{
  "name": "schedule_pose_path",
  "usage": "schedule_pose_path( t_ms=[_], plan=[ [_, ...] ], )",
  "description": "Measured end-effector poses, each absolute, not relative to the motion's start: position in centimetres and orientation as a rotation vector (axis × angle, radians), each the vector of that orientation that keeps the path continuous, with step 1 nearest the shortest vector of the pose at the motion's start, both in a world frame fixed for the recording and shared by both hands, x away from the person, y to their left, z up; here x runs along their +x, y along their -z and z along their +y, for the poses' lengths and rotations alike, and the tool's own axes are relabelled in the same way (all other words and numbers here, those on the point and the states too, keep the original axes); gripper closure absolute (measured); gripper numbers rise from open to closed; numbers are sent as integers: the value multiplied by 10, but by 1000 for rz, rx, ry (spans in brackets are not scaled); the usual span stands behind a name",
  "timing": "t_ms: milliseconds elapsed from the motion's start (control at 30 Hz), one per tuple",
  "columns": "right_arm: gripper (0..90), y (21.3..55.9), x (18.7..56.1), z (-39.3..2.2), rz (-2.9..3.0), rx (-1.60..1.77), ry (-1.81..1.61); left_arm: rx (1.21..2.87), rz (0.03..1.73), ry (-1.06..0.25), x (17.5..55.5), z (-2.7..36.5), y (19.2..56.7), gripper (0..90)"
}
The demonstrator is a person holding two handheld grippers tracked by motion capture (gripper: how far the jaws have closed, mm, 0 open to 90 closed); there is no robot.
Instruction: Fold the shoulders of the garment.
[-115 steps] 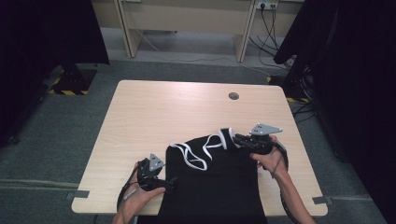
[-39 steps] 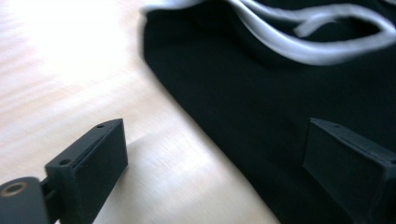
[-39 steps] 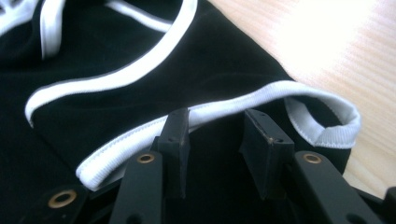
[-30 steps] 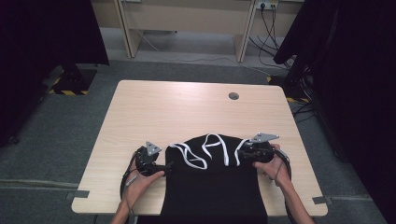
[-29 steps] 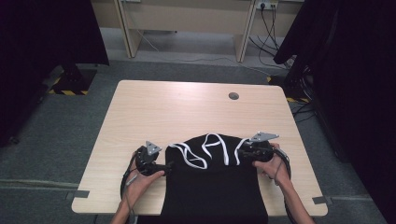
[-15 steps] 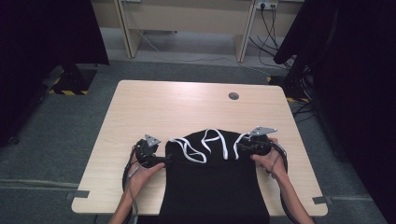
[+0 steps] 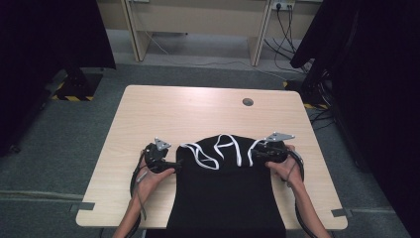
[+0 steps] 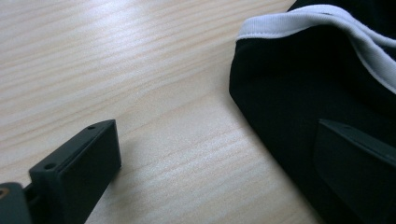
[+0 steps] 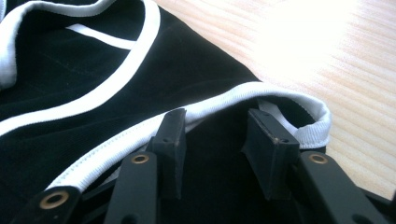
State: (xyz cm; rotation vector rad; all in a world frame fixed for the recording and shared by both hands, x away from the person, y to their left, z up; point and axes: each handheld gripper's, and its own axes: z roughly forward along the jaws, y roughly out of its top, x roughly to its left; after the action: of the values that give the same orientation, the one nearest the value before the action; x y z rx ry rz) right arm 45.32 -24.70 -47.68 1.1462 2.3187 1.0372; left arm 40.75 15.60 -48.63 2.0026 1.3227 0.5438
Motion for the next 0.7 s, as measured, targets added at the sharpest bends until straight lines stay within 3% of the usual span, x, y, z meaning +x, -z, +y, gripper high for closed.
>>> schedule_pose_path(
  t_ms=[133, 467, 700],
  plan=[
    [546, 478, 452, -246, 2306, 1157, -1049, 2007, 1323, -541, 409, 156, 486, 3],
    [376, 470, 440, -257, 2308, 1218, -1139, 2011, 1318, -537, 409, 156, 486, 0],
    [337, 467, 434, -261, 2297, 1226, -1136, 2011, 1317, -536, 409, 156, 486, 0]
  ],
)
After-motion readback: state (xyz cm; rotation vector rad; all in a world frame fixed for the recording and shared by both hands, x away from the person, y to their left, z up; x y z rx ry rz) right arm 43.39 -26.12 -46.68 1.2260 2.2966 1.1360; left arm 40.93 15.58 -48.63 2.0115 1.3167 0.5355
